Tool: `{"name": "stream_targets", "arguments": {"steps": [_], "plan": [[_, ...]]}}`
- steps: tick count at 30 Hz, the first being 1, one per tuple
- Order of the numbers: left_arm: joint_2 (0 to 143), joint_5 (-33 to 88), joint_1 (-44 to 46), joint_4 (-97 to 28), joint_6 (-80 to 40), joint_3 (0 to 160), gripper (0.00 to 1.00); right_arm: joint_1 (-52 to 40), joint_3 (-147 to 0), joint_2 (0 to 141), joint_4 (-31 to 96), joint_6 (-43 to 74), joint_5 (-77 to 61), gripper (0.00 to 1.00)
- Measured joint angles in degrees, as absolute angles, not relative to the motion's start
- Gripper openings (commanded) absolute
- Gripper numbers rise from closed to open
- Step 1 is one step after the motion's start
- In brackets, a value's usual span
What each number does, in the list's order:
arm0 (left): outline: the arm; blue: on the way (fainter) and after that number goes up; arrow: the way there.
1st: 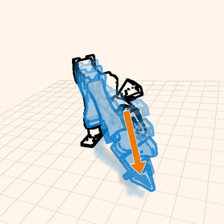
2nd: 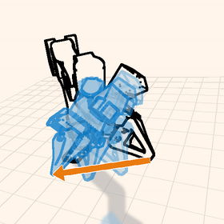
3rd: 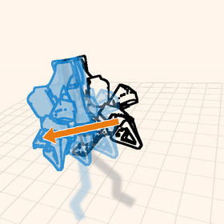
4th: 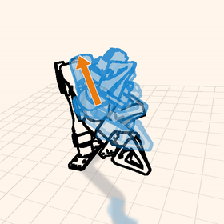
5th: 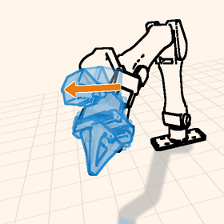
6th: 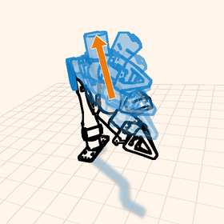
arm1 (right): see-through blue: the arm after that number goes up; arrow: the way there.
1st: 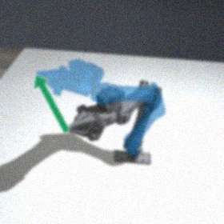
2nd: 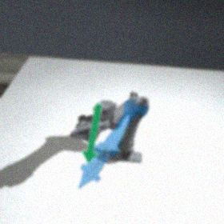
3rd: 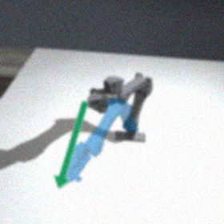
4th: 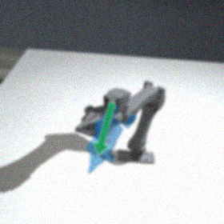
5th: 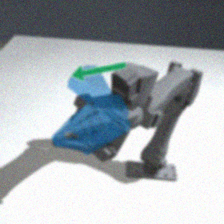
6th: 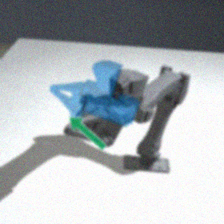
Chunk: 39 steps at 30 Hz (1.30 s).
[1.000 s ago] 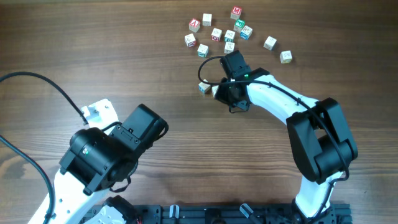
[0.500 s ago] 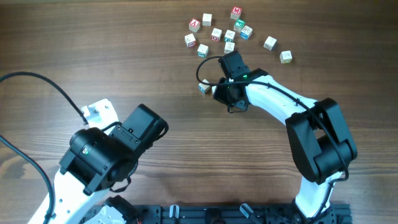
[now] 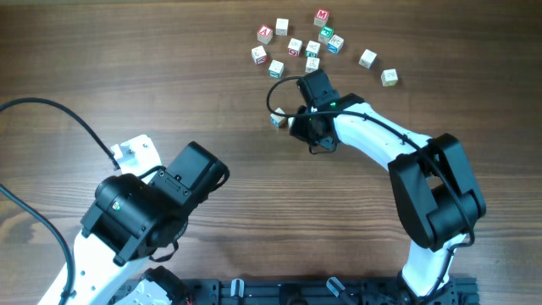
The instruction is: Form a circle
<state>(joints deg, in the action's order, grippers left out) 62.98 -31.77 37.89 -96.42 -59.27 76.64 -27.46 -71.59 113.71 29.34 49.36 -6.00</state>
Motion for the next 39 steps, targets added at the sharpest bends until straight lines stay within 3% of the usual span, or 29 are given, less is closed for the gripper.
{"name": "stream_targets", "arguments": {"steps": [39], "plan": [[62.98, -31.77, 37.89, -96.44, -59.27, 76.64, 1.0, -27.51, -71.59, 113.71, 28.23, 51.51, -8.56, 0.05]]}}
